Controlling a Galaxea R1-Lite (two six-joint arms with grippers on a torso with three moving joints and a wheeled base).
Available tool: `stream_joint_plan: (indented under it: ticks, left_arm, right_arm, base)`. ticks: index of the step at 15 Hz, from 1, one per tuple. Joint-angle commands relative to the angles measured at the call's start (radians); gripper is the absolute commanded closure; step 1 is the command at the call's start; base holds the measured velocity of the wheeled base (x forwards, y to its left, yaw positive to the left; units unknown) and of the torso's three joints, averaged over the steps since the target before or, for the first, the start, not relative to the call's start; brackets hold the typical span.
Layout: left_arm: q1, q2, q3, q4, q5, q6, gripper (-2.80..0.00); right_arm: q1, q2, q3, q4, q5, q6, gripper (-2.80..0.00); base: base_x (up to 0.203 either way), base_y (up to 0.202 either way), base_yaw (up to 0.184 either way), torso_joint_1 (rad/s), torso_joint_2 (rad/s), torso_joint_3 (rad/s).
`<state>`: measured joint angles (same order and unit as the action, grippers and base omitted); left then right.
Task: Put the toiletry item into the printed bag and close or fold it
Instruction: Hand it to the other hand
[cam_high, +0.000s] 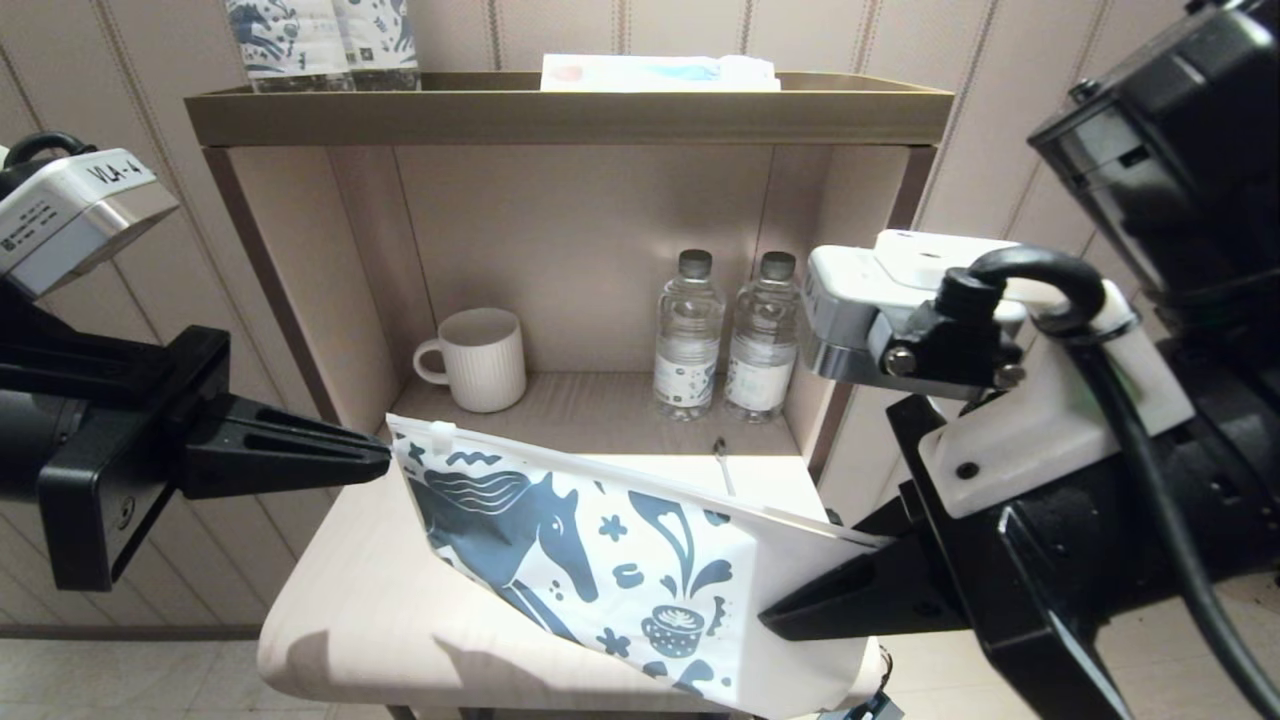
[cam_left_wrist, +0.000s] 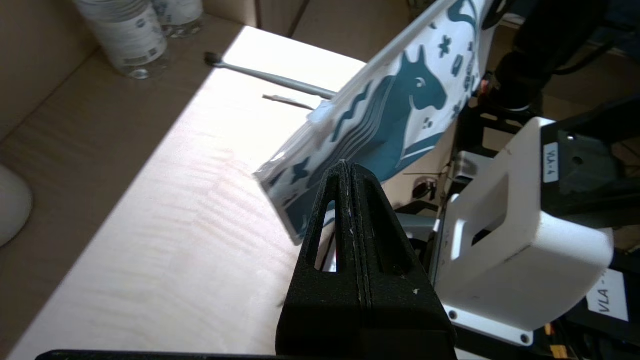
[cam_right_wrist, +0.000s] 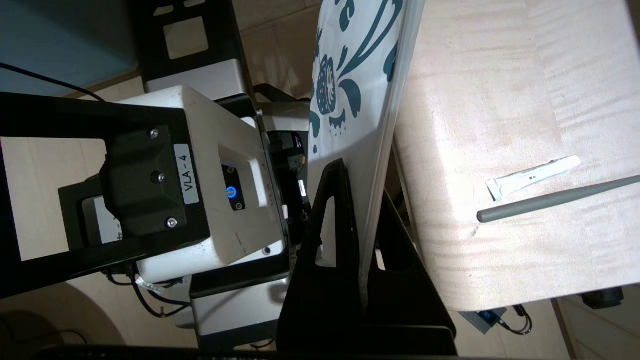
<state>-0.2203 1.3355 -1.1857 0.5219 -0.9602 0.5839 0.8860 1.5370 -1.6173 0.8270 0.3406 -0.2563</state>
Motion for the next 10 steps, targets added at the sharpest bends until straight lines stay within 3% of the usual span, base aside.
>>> stream_joint_plan:
  ticks: [1, 4, 8, 10]
  left_arm:
    - [0.062, -0.01, -0.004, 0.004, -0.008, 0.007, 0.0]
    - [0.16, -0.029, 0.034, 0.014, -0.059, 0.044, 0.0]
    - [0.158, -0.028, 0.083, 0.07, -0.158, 0.089, 0.0]
    - [0.131, -0.03, 0.09, 0.072, -0.165, 0.093, 0.0]
  right_arm:
    - [-0.012, -0.003, 0.004, 0.009, 0.024, -0.003, 0.0]
    - [-0.01, -0.014, -0.003, 0.005, 0.031, -0.004, 0.0]
    - [-0.006, -0.006, -0.024, 0.003, 0.038, -0.012, 0.0]
    - [-0.002, -0.003, -0.032, 0.003, 0.043, -0.015, 0.0]
  base:
    - [0.0, 0.0, 0.0, 0.0, 0.0, 0.0]
    - [0.0, 0.0, 0.0, 0.0, 0.0, 0.0]
    - [0.0, 0.0, 0.0, 0.0, 0.0, 0.0]
    - [0.0, 0.0, 0.0, 0.0, 0.0, 0.0]
